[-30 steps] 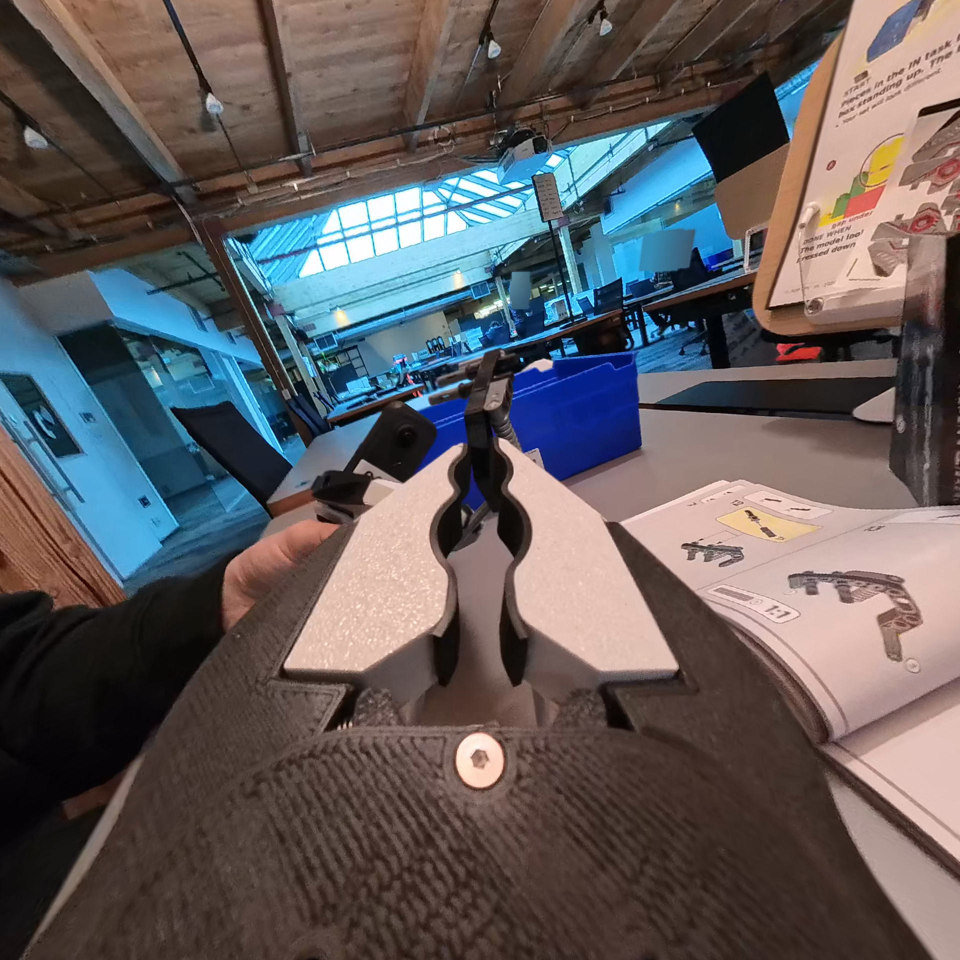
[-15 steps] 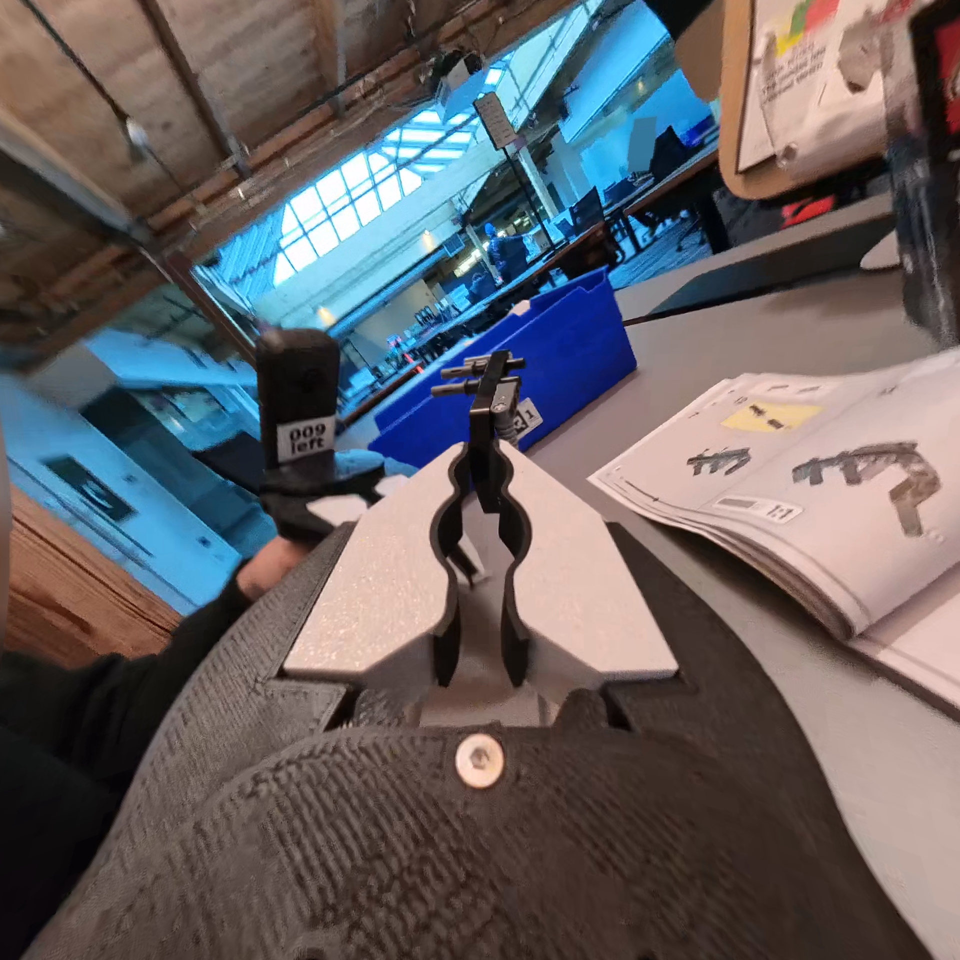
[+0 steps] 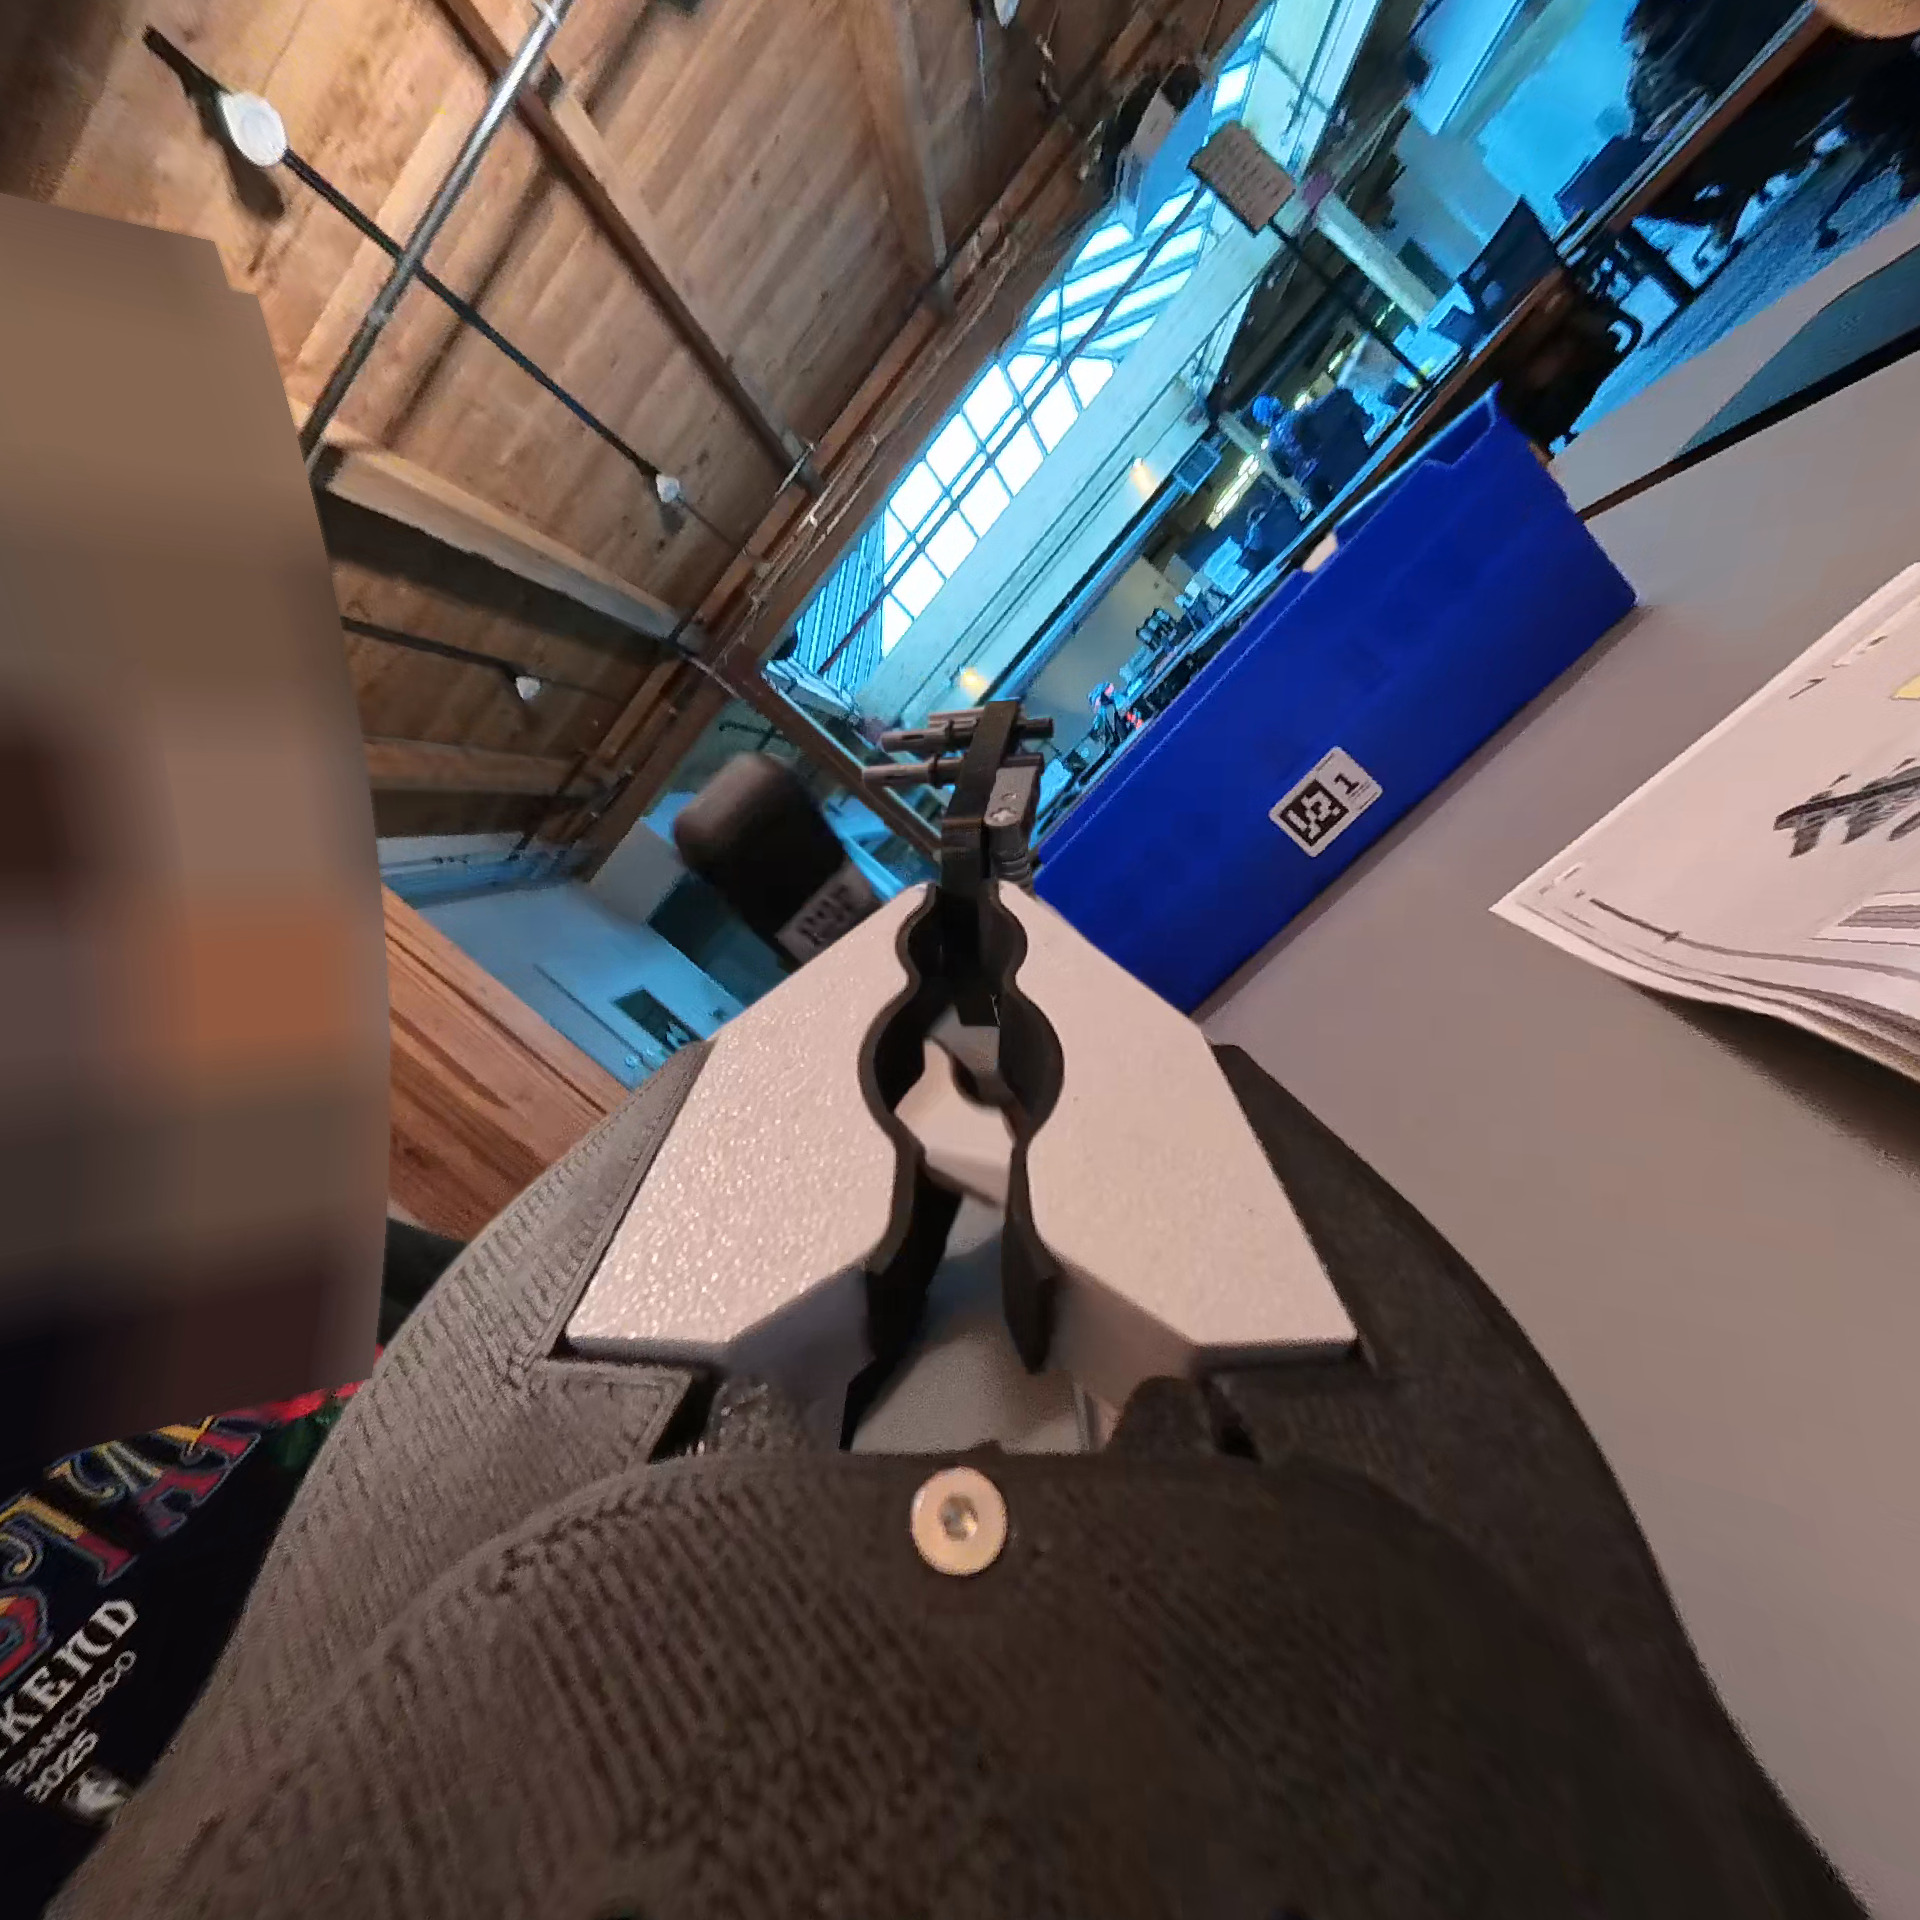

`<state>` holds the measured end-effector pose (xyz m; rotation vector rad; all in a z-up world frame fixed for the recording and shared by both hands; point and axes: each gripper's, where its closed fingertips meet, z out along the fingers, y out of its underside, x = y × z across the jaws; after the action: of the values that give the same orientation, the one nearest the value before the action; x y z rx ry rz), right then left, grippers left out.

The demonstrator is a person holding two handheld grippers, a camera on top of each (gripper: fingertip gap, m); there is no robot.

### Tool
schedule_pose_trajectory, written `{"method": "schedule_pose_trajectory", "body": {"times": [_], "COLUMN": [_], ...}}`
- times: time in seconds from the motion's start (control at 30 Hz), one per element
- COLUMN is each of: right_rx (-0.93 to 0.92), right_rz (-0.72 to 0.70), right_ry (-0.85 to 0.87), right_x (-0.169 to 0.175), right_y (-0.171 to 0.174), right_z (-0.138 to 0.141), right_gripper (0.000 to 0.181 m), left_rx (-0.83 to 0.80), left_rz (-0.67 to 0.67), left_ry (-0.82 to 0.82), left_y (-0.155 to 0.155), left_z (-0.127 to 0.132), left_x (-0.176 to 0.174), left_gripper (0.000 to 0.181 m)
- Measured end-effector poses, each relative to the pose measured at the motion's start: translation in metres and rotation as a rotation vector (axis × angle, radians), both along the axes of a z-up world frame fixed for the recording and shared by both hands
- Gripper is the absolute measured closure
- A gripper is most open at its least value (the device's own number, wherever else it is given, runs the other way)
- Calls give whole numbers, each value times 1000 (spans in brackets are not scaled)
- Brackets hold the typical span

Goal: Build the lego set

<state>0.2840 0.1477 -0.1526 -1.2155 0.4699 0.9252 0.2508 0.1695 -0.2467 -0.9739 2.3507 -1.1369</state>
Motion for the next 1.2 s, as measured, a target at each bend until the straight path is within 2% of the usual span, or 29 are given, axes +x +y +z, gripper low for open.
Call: {"method": "schedule_pose_trajectory", "body": {"times": [0.03,0.1,0.2,0.3,0.4,0.47,0.63,0.77,0.9,1.03,1.2], "right_rx": [-8,-17,-32,-97,-128,-133,-115,-175,-280,-238,-275], "right_rz": [16,55,117,187,222,232,185,90,34,60,62], "right_ry": [-6,-3,-5,-58,-97,-91,-121,-384,-608,-533,-526], "right_x": [-3,-7,-15,-30,-40,-41,-34,-33,-34,-38,-36], "right_y": [0,1,1,4,5,5,2,2,5,6,7], "right_z": [-1,-2,-4,-14,-19,-20,-16,-21,-36,-30,-38], "right_gripper": [177,177,177,177,177,177,177,174,160,176,175], "left_rx": [63,165,285,470,599,625,668,691,670,730,741], "left_rz": [32,85,111,39,-43,-50,-63,-77,-88,-108,-111], "left_ry": [-128,-366,-681,-840,-874,-904,-916,-870,-828,-817,-790], "left_y": [12,29,33,23,10,5,5,7,13,17,17], "left_z": [15,47,83,87,78,80,79,72,68,65,60], "left_x": [6,12,14,10,9,9,9,10,8,7,8], "left_gripper": [132,125,125,128,140,155,175,176,176,176,176]}}
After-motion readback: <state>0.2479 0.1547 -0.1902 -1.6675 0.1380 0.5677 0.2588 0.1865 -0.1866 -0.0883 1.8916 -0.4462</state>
